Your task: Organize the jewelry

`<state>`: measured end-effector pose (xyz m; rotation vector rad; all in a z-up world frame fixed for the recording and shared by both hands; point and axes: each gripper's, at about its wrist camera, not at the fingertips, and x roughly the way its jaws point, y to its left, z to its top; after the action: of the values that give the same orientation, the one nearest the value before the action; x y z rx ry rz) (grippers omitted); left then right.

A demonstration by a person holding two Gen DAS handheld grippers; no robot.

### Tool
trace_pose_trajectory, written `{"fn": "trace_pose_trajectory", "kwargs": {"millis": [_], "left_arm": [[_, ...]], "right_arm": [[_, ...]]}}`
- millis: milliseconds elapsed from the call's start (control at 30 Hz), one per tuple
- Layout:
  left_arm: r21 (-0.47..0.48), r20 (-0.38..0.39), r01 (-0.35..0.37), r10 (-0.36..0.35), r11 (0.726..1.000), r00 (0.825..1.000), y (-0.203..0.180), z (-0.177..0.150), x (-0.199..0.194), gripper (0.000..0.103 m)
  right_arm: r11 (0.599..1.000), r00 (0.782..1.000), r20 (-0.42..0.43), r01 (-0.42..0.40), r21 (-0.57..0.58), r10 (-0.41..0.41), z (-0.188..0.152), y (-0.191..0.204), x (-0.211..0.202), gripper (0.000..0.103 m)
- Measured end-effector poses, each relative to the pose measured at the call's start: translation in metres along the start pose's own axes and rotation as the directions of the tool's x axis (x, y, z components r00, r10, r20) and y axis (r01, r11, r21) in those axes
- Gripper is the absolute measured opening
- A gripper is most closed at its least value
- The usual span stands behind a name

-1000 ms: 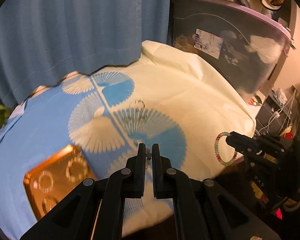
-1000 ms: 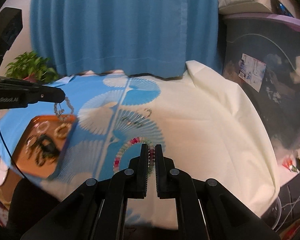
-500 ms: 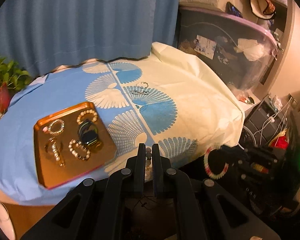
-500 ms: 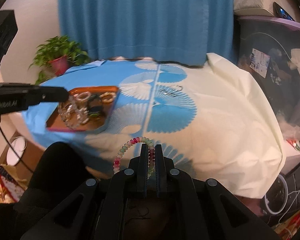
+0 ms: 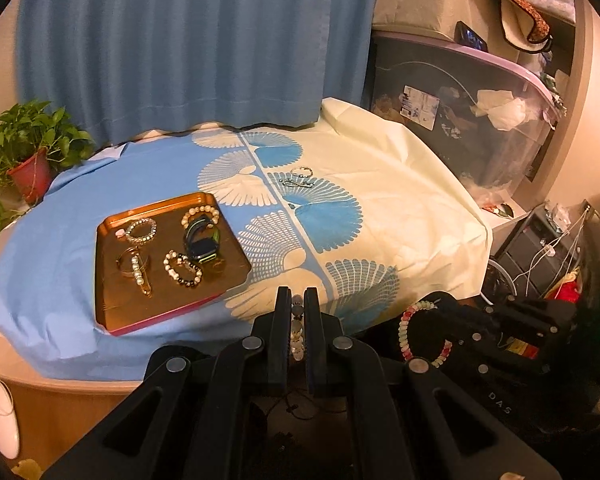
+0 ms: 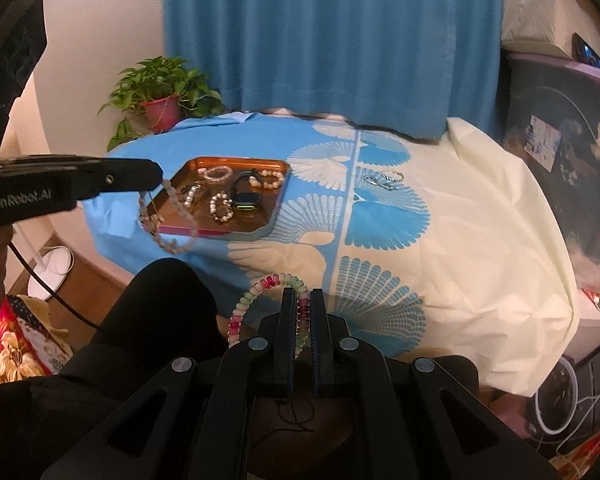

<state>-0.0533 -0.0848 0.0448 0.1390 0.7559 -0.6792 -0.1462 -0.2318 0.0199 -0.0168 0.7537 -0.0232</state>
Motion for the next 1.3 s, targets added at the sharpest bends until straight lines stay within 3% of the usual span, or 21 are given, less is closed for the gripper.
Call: {"fn": "trace_pose_trajectory", "kwargs": {"millis": [567, 1300], "left_arm": [[-0.021, 0.0, 0.001, -0.001, 1.0, 1.0, 0.012, -0.003, 0.002, 0.003], [-0.099, -0.036, -0.043, 0.04, 0.994, 0.999, 0.072, 0.0, 0.028, 0.003]], "right_arm": [[0.999, 1.0, -0.005, 0.004, -0.05, -0.004, 0.013, 0.019, 0.004, 0.006], [0.993, 0.997, -0.07, -0.037, -0.115, 0.029, 0.046, 0.044, 0.064, 0.006]]}}
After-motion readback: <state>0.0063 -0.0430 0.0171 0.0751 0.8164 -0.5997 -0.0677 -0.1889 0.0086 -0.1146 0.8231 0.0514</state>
